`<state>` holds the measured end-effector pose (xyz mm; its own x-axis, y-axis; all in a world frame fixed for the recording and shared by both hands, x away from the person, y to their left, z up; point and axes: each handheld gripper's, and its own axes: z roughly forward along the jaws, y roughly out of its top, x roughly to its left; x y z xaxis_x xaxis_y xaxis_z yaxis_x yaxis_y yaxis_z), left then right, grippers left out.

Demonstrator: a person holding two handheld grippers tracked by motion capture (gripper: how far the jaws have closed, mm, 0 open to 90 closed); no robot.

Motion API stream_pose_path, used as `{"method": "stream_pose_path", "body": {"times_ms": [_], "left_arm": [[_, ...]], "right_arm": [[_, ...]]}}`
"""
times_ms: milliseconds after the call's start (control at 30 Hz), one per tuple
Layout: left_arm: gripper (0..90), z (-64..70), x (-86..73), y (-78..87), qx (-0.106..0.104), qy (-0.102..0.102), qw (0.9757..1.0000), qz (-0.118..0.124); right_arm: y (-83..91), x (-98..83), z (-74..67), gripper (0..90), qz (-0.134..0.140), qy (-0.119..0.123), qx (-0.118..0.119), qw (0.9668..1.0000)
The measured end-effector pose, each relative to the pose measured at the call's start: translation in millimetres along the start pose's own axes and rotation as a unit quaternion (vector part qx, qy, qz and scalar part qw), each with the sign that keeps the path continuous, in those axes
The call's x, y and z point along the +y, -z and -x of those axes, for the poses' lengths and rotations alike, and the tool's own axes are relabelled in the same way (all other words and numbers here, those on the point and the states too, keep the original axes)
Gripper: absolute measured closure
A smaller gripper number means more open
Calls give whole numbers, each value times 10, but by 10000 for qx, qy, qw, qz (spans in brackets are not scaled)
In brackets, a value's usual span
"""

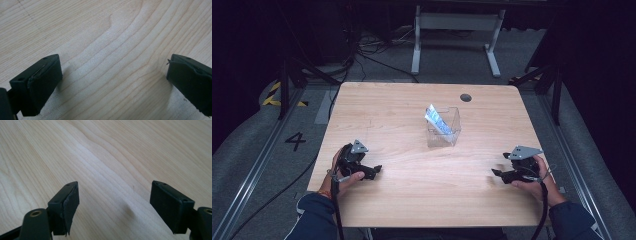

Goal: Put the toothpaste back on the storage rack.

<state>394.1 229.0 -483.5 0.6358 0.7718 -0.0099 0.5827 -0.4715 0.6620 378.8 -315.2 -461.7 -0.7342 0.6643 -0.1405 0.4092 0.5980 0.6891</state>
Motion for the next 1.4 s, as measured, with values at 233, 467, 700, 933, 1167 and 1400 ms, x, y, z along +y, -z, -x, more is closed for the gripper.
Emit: {"method": "stream_pose_path", "body": {"times_ms": [233, 467, 700, 933, 1167, 1400], "left_arm": [[5, 0, 0, 0, 0, 2, 10000, 1], [5, 0, 0, 0, 0, 3, 10000, 1], [3, -2, 3, -3, -15, -4, 10000, -3], [3, -1, 2, -3, -14, -2, 10000, -1], [3, -1, 3, -3, -16, -1, 10000, -3], [3, 0, 2, -3, -10, 0, 10000, -2]], "right_arm": [[19, -146, 13, 243, -22, -200, 1, 9998], [65, -329, 44, 233, 91, -426, 70, 9990], [94, -477, 107, 205, 315, -873, 137, 9956], [119, -510, 128, 197, 305, -915, 116, 9953], [119, -510, 128, 196, 302, -911, 114, 9953], [116, -507, 129, 193, 298, -908, 111, 9954]]}}
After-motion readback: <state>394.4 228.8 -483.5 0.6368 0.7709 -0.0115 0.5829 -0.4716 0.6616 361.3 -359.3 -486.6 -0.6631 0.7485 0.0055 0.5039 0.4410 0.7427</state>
